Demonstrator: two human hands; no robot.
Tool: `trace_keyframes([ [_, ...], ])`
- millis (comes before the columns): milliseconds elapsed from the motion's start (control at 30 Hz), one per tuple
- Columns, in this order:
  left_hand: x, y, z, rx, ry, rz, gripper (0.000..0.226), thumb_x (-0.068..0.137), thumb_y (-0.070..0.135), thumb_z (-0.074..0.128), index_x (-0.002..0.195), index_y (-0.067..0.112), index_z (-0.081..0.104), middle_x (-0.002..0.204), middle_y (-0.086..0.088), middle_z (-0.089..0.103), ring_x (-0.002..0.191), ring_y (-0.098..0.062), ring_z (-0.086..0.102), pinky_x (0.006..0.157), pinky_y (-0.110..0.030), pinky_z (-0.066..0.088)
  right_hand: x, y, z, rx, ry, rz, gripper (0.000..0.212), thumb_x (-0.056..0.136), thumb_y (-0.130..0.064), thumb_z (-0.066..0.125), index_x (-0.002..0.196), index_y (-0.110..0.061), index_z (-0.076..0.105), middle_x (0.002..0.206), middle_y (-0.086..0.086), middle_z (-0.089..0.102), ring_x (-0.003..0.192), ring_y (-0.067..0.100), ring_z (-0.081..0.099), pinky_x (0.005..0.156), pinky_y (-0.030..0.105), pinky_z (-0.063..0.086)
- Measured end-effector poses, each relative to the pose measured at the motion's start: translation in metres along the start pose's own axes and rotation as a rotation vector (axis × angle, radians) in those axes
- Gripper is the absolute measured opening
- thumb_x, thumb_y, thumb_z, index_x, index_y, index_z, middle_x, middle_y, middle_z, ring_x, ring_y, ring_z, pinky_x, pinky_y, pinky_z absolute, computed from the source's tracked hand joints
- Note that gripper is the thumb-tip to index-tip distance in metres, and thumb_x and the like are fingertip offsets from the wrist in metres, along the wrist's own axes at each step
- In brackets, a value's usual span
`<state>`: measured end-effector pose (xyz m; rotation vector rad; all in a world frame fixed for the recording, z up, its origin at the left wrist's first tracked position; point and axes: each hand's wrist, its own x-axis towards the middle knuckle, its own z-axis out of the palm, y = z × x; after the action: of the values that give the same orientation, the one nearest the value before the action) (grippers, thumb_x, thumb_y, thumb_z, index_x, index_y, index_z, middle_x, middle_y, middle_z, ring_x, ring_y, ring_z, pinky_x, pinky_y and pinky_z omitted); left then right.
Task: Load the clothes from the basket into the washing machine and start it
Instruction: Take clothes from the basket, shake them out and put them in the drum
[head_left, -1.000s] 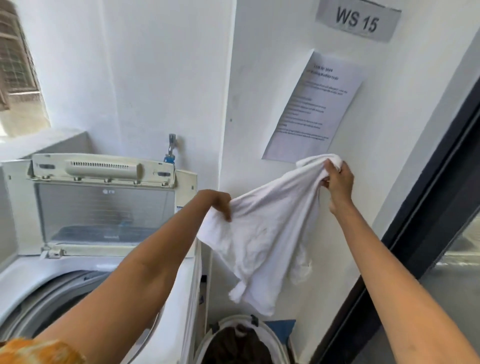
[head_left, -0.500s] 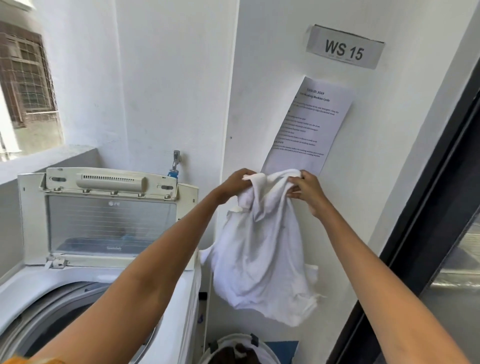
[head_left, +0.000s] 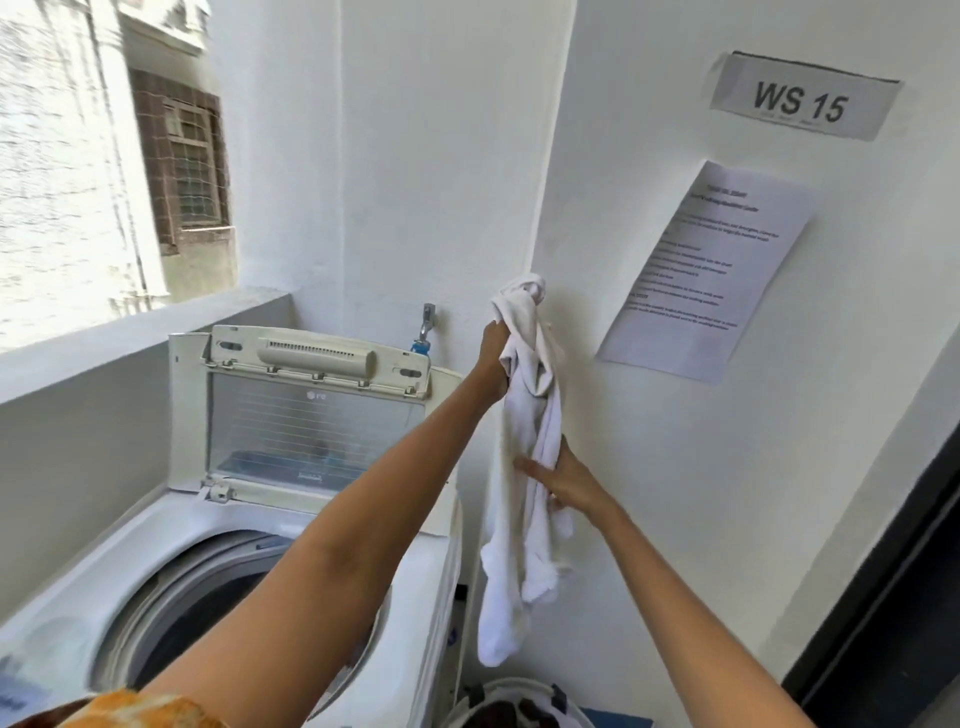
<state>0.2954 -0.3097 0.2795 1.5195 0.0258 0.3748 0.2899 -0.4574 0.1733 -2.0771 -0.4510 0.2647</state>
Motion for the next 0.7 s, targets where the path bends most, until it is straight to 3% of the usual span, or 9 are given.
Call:
trace_keyframes([
  [67, -0.002, 0.014, -0.016, 0.039, 0.043, 0.047, 0.025, 0.101, 0.01, 0.032, 0.091, 0.029, 0.045, 0.082, 0.01, 0.044, 0.073, -0.004, 0.045, 0.069, -0.015, 0.043, 0.006, -0.018, 0.032, 0.178, 0.171, -0.019, 0.036, 0.089, -0.041, 0.061, 0.117, -0.021, 0.053, 0.119, 0.009, 0.063, 0.092, 0.022, 0.061, 0.077, 0.037, 0.055],
  [133, 0.003, 0.031, -0.035, 0.13, 0.122, 0.118, 0.019, 0.097, 0.017, 0.041, 0.084, 0.011, 0.053, 0.074, -0.003, 0.047, 0.068, -0.014, 0.044, 0.063, -0.022, 0.035, 0.011, -0.046, 0.054, 0.27, 0.274, -0.083, 0.018, 0.093, -0.035, 0.055, 0.101, -0.019, 0.058, 0.106, 0.011, 0.067, 0.088, 0.022, 0.06, 0.08, 0.036, 0.05],
  [233, -0.004, 0.064, -0.068, 0.131, 0.203, 0.121, 0.035, 0.1, 0.031, 0.041, 0.073, 0.013, 0.054, 0.064, -0.003, 0.05, 0.055, -0.01, 0.047, 0.042, -0.015, 0.036, 0.019, -0.091, 0.074, 0.469, 0.388, -0.193, 0.016, 0.094, -0.024, 0.054, 0.103, -0.013, 0.06, 0.098, 0.007, 0.063, 0.09, 0.019, 0.058, 0.075, 0.029, 0.042],
  [333, -0.013, 0.087, -0.102, 0.157, 0.215, 0.156, 0.032, 0.1, 0.036, 0.04, 0.087, 0.013, 0.058, 0.069, 0.0, 0.056, 0.06, -0.008, 0.052, 0.044, -0.014, 0.04, 0.028, -0.129, 0.091, 0.697, 0.469, -0.238, 0.012, 0.091, -0.014, 0.054, 0.103, -0.016, 0.059, 0.1, 0.003, 0.063, 0.092, 0.017, 0.058, 0.078, 0.029, 0.044],
  [400, -0.017, 0.089, -0.121, 0.174, 0.255, 0.143, 0.03, 0.1, 0.033, 0.04, 0.084, 0.015, 0.058, 0.07, 0.0, 0.057, 0.061, -0.009, 0.054, 0.046, -0.017, 0.041, 0.037, -0.137, 0.106, 0.669, 0.455, -0.257, 0.018, 0.09, -0.017, 0.055, 0.107, -0.012, 0.06, 0.104, 0.005, 0.065, 0.095, 0.019, 0.059, 0.079, 0.032, 0.046],
  [467, -0.024, 0.082, -0.141, 0.201, 0.298, 0.096, 0.029, 0.1, 0.029, 0.041, 0.078, 0.017, 0.055, 0.068, 0.0, 0.055, 0.059, -0.008, 0.052, 0.041, -0.014, 0.039, 0.048, -0.13, 0.13, 0.555, 0.376, -0.259, 0.028, 0.091, -0.022, 0.054, 0.112, -0.005, 0.06, 0.107, 0.014, 0.066, 0.093, 0.023, 0.059, 0.073, 0.03, 0.042],
  [533, -0.033, 0.063, -0.167, 0.23, 0.275, 0.061, 0.025, 0.1, 0.027, 0.042, 0.082, 0.015, 0.055, 0.072, 0.0, 0.056, 0.062, -0.008, 0.053, 0.047, -0.015, 0.042, 0.055, -0.115, 0.16, 0.33, 0.211, -0.25, 0.031, 0.093, -0.023, 0.055, 0.117, -0.002, 0.057, 0.11, 0.02, 0.064, 0.095, 0.026, 0.059, 0.068, 0.024, 0.035],
  [600, -0.038, 0.031, -0.203, 0.294, 0.211, 0.016, 0.024, 0.1, 0.028, 0.042, 0.103, 0.01, 0.058, 0.089, -0.004, 0.061, 0.077, -0.012, 0.057, 0.061, -0.019, 0.047, 0.058, -0.095, 0.192, 0.174, -0.099, -0.191, 0.04, 0.092, -0.02, 0.059, 0.126, -0.003, 0.048, 0.118, 0.019, 0.061, 0.103, 0.029, 0.06, 0.065, 0.021, 0.039],
  [700, -0.055, -0.019, -0.254, 0.454, 0.18, -0.122, 0.053, 0.085, 0.038, 0.053, 0.124, 0.003, 0.053, 0.11, -0.008, 0.056, 0.094, -0.016, 0.055, 0.076, -0.022, 0.049, 0.061, -0.058, 0.229, 0.14, -0.597, 0.053, 0.074, 0.08, -0.023, 0.074, 0.138, -0.017, 0.03, 0.128, 0.009, 0.053, 0.112, 0.029, 0.058, 0.082, 0.039, 0.055],
])
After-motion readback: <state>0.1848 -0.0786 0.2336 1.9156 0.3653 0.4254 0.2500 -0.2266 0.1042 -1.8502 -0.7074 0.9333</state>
